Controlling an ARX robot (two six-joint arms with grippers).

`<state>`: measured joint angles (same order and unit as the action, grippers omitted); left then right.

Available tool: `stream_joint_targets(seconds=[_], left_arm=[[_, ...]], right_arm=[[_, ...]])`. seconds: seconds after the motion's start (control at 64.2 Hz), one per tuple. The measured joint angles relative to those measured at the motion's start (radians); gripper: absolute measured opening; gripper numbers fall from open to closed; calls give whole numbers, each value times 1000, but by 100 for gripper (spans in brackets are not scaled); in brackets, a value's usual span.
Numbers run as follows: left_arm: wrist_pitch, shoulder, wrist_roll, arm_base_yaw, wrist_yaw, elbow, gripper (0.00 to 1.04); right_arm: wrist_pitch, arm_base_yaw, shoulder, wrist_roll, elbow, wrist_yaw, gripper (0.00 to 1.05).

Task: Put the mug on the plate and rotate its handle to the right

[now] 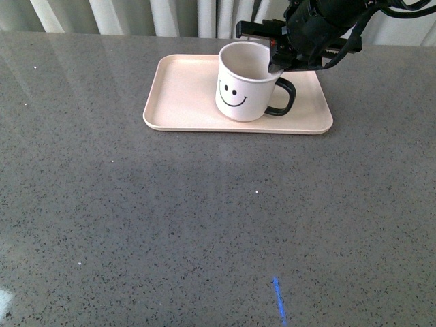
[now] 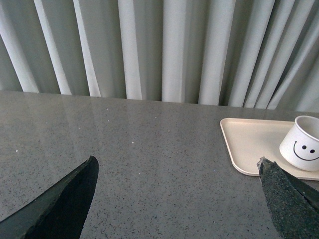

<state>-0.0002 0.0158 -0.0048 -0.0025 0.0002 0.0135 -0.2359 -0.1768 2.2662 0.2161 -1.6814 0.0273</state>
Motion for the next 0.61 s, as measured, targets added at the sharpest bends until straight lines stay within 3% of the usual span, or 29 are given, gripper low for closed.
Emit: stream_joint_targets(seconds=[0.265,0.608], left_arm=[[0,0,0,0,0,0,96],[0,0,0,0,0,0,96]], right_arm=[[-74,26,0,-51,-70,37,2],[-218,48,16,-319,-217,131,2]])
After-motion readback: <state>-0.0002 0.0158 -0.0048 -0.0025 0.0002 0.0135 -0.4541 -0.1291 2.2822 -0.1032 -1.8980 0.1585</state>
